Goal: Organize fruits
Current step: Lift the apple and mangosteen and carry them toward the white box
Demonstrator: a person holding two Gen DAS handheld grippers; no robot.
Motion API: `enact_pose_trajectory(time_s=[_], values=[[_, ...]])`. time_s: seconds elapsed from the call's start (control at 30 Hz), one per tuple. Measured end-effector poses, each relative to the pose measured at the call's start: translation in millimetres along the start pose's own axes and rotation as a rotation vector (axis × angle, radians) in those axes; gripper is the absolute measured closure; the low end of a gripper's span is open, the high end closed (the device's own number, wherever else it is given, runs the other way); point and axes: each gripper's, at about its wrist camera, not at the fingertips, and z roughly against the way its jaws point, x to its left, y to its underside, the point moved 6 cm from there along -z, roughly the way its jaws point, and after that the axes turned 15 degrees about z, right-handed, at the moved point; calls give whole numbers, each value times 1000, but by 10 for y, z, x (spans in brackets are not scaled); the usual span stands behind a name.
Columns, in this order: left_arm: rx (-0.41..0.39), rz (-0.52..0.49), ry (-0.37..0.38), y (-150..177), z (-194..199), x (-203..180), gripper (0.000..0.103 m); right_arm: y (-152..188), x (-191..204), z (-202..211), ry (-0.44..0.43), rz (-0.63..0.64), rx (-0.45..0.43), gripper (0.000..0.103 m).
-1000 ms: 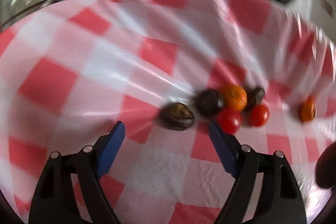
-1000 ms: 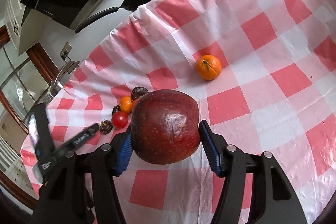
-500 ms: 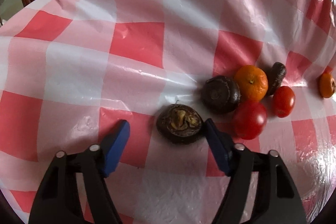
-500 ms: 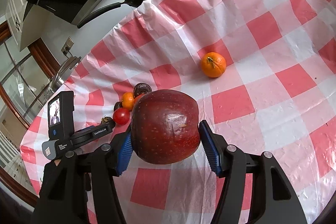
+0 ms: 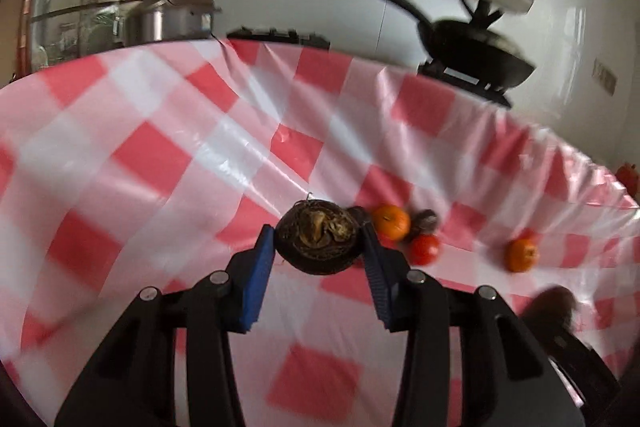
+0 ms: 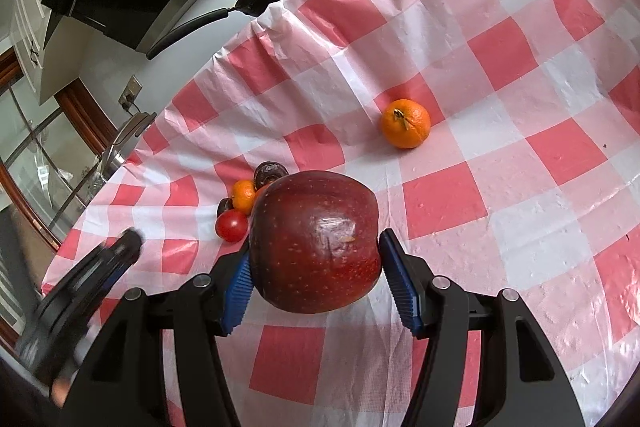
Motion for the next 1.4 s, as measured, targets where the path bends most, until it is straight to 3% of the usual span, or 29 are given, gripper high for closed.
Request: enact_pose_trajectory(time_s=[0.13, 0.37, 0.5, 0.7, 0.8, 1.0, 1.4], values=[[-21, 49, 20, 214, 360, 1, 59, -8, -2, 1, 0, -4, -6, 44], [-26, 146, 6, 270, 231, 33, 59, -32, -25, 27, -10, -19, -28, 44], [-53, 230, 4, 325, 481, 287, 59, -54, -12, 74, -33, -24, -55, 44], [-108, 253, -33, 444, 1140, 671, 59, 15, 64, 220, -103, -26, -38, 44], [-127, 220, -45, 548, 1456, 821, 59, 223, 154, 422, -127, -49, 1, 44], [-110, 132, -68, 806, 1976, 1091, 59, 543, 545, 686, -193, 26, 63, 44], [-99, 78, -138, 1087, 2534, 1665, 59, 1184, 1540, 1301, -347, 298, 145, 44]])
